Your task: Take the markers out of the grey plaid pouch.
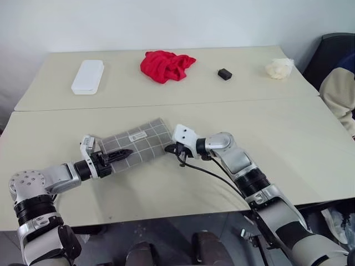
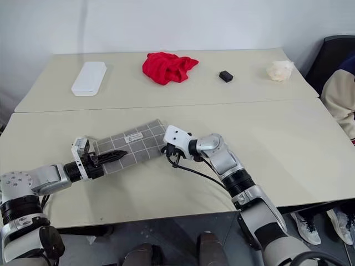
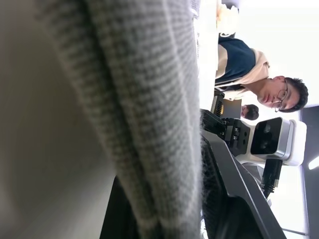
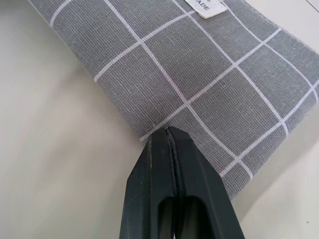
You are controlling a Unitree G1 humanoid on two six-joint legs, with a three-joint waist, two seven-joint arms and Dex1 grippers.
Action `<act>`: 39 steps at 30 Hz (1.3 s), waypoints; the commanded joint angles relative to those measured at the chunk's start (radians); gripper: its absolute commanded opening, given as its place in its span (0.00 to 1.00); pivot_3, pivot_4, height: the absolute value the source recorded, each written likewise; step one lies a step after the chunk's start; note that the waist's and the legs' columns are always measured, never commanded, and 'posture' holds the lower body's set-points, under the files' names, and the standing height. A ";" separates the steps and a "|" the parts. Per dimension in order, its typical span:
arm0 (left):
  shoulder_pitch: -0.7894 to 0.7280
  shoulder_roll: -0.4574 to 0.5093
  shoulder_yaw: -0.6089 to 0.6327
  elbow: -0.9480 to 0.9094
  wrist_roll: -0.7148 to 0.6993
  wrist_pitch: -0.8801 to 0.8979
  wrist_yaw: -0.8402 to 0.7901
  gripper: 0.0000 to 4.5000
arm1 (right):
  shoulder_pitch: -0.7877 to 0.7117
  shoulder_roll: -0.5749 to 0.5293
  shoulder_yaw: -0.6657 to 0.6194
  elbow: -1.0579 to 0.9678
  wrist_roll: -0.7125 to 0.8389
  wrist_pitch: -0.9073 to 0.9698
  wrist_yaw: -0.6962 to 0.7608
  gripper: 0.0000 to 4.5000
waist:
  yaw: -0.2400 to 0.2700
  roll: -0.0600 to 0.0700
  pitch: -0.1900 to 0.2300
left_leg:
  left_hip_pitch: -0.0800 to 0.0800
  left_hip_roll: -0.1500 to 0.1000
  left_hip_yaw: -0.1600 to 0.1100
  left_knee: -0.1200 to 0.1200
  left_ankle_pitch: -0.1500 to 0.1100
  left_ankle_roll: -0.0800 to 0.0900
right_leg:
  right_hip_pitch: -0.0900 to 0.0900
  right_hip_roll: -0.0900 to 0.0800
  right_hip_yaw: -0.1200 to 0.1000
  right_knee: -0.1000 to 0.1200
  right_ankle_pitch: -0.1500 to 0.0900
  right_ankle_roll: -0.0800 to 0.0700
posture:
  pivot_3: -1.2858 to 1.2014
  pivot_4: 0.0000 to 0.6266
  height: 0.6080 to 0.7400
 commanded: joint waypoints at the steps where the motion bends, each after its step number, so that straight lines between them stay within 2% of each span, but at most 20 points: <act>1: 0.010 -0.001 -0.012 -0.051 0.041 -0.055 -0.031 0.15 | 0.027 -0.022 0.001 -0.015 0.004 0.021 0.021 0.00 | 0.001 0.000 0.000 | -0.001 0.000 0.000 0.000 0.000 0.000 | 0.000 0.000 0.000 0.000 0.000 0.000 | 0.52 0.24 1.00; 6: 0.015 0.020 -0.050 -0.063 0.095 -0.085 -0.072 0.14 | 0.039 -0.023 0.007 -0.025 0.005 0.023 0.023 0.00 | 0.001 0.000 0.000 | -0.001 0.000 0.000 0.000 0.000 0.000 | -0.001 0.000 0.000 -0.001 0.000 0.000 | 0.52 0.24 1.00; 8: 0.024 0.036 -0.060 -0.077 0.089 -0.049 -0.100 0.30 | 0.042 -0.021 0.008 -0.030 0.006 0.025 0.023 0.00 | -0.001 0.000 0.000 | -0.001 0.000 0.000 0.000 0.000 0.000 | -0.001 0.000 0.000 -0.001 0.000 0.000 | 0.52 0.24 1.00; 15: 0.026 0.123 -0.028 0.000 0.162 -0.074 -0.115 0.75 | 0.047 -0.023 0.008 -0.031 0.004 0.027 0.024 0.00 | -0.008 0.000 0.000 | -0.001 0.001 0.001 -0.002 0.000 0.000 | -0.002 0.001 0.000 -0.002 0.000 0.000 | 0.52 0.24 1.00; 19: 0.001 0.164 -0.032 0.061 0.179 -0.070 -0.146 0.75 | 0.044 -0.019 0.009 -0.023 0.002 0.024 0.023 0.00 | -0.010 0.000 0.000 | 0.000 0.001 0.002 -0.003 0.000 -0.001 | -0.003 0.001 0.000 -0.001 0.000 0.000 | 0.52 0.24 1.00; 27: -0.052 0.150 -0.049 0.103 0.226 -0.061 -0.191 0.75 | 0.044 -0.013 0.012 -0.024 0.000 0.024 0.025 0.00 | -0.007 0.000 0.000 | -0.001 0.001 0.002 -0.003 0.000 -0.001 | -0.003 0.001 0.000 -0.001 0.000 0.000 | 0.52 0.24 1.00; 30: -0.067 0.117 -0.043 0.121 0.241 -0.074 -0.197 0.61 | 0.045 -0.013 0.013 -0.025 0.000 0.024 0.028 0.00 | -0.006 0.000 0.000 | -0.001 0.001 0.002 -0.003 0.000 -0.001 | -0.003 0.001 0.000 -0.001 0.000 0.000 | 0.52 0.24 1.00; 39: -0.040 0.065 -0.051 0.048 0.247 -0.014 -0.230 0.01 | 0.053 -0.023 0.016 -0.041 0.004 0.030 0.044 0.00 | -0.006 0.000 0.000 | -0.001 0.001 0.002 -0.003 0.000 -0.001 | -0.003 0.001 0.000 -0.001 0.000 0.000 | 0.52 0.24 1.00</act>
